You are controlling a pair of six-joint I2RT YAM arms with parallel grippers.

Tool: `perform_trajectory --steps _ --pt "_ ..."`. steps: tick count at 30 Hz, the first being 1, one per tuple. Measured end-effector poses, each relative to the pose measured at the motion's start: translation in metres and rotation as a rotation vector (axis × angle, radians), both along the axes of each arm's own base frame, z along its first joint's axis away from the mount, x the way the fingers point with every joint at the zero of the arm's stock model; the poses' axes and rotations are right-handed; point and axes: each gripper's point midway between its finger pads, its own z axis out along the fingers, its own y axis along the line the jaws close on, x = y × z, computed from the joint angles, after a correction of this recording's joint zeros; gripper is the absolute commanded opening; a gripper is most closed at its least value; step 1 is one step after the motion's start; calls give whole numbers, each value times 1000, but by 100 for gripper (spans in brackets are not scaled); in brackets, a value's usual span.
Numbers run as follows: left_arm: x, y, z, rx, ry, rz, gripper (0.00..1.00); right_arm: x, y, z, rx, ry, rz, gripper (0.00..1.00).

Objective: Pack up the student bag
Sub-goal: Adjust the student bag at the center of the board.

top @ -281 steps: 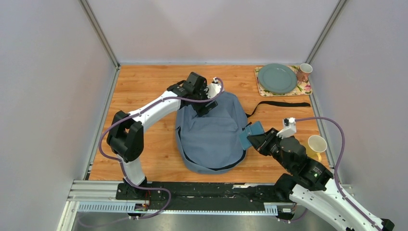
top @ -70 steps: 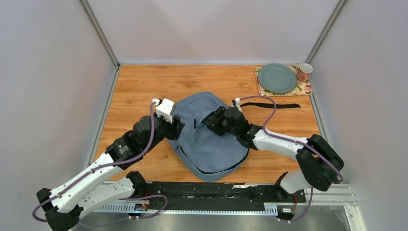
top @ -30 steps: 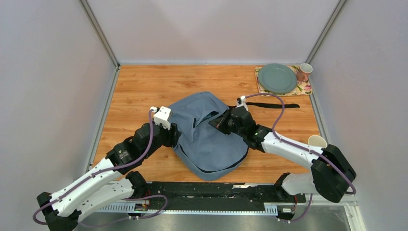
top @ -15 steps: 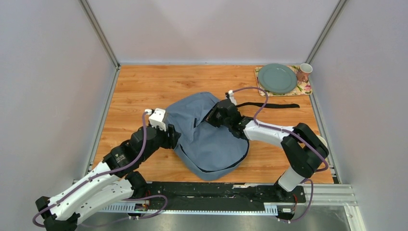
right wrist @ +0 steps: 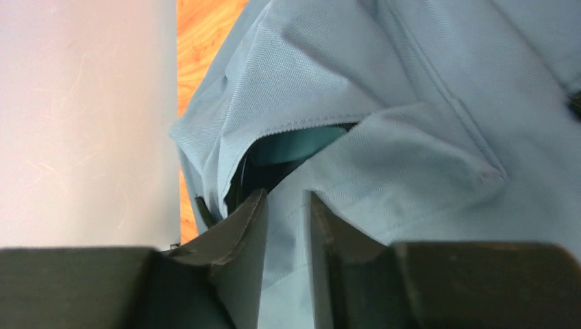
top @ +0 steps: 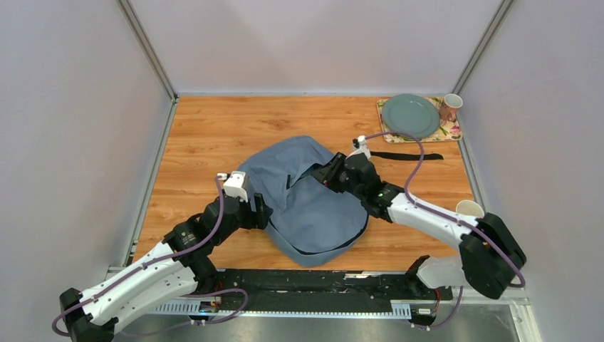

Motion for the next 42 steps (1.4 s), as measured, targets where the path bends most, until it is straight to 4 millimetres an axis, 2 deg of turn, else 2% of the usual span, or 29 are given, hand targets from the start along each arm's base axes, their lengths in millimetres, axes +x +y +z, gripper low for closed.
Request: perform_trajectory --steps 2,5,10,14,22,25,26,29,32,34,35,36,38,39,42 --pt "2 -3 1 -25 0 9 89 -6 -11 12 -5 -26 -11 50" --pt "5 -9 6 -86 -4 29 90 -14 -33 20 -65 -50 -49 60" --pt "9 -17 5 -154 20 49 91 -11 -64 11 -207 -41 -101 62" --pt "13 -20 -2 -180 55 64 91 3 -81 3 -296 -23 -115 62" --pt "7 -22 -32 -216 123 64 91 29 -83 -23 -357 42 -29 61" --pt "8 -27 -33 -243 120 54 91 32 -80 -32 -332 70 22 54" --pt "8 -28 -33 -256 118 50 90 32 -80 -33 -324 75 34 48" --pt "8 -33 -36 -285 124 35 75 32 -73 -32 -282 74 74 44" --pt "9 -38 -35 -306 129 21 62 29 -64 -29 -233 56 120 47" --pt "10 -39 -35 -312 131 15 50 28 -64 -31 -206 57 130 51" --pt "10 -40 -34 -319 131 13 41 27 -64 -33 -196 58 135 50" --pt "10 -41 -33 -323 129 10 28 26 -64 -34 -188 59 140 48" --pt "10 -40 -32 -324 128 10 21 24 -62 -37 -176 55 150 41" --pt "11 -40 -33 -326 130 13 12 23 -62 -38 -173 56 154 35" --pt "12 -38 -32 -328 128 22 0 21 -62 -39 -169 59 165 0"
